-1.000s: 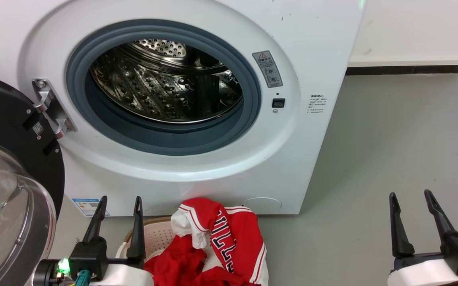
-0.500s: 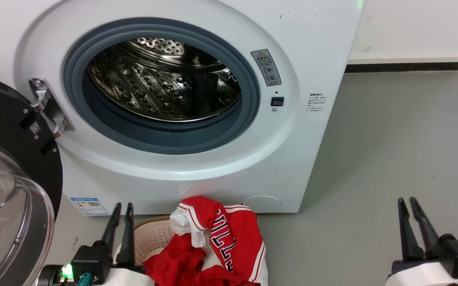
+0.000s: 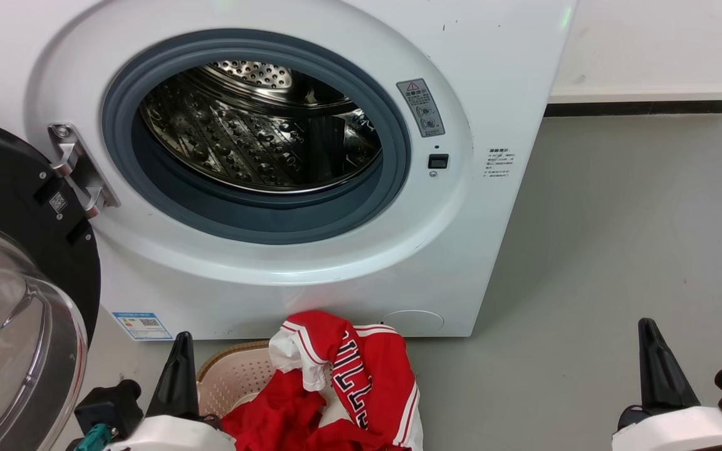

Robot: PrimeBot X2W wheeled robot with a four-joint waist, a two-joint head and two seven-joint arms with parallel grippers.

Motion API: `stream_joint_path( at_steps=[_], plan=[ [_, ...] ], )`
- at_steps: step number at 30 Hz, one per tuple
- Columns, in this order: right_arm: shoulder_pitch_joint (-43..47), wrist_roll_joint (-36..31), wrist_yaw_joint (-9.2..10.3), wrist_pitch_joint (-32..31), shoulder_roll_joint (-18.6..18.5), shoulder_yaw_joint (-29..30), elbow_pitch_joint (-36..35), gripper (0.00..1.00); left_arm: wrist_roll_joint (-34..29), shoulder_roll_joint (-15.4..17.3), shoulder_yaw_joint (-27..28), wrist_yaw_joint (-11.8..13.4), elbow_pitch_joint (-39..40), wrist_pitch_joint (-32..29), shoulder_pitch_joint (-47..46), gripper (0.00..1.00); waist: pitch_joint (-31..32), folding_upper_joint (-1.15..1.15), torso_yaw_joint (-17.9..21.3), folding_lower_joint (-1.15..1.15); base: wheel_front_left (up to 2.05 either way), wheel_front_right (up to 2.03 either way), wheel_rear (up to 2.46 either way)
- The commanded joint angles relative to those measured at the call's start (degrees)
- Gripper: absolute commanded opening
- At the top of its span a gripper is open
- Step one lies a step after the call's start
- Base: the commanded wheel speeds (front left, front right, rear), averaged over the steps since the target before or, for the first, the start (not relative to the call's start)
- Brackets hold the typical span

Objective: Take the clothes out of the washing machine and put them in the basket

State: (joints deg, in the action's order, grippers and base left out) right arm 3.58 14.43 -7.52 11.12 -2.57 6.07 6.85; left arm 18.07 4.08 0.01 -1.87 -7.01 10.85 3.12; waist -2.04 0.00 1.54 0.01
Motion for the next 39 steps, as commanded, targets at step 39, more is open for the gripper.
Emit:
stream_joint_path(
  at_steps=[39],
  plan=[
    [-5.76, 38.78, 0.02, -8.71, -0.28, 0.24, 3.11, 0.00, 36.89, -0.54, 3.36, -2.90, -2.96, -8.56, -5.58, 0.00, 0.68, 0.00, -0.56, 0.00, 0.00, 0.00, 0.00]
  ],
)
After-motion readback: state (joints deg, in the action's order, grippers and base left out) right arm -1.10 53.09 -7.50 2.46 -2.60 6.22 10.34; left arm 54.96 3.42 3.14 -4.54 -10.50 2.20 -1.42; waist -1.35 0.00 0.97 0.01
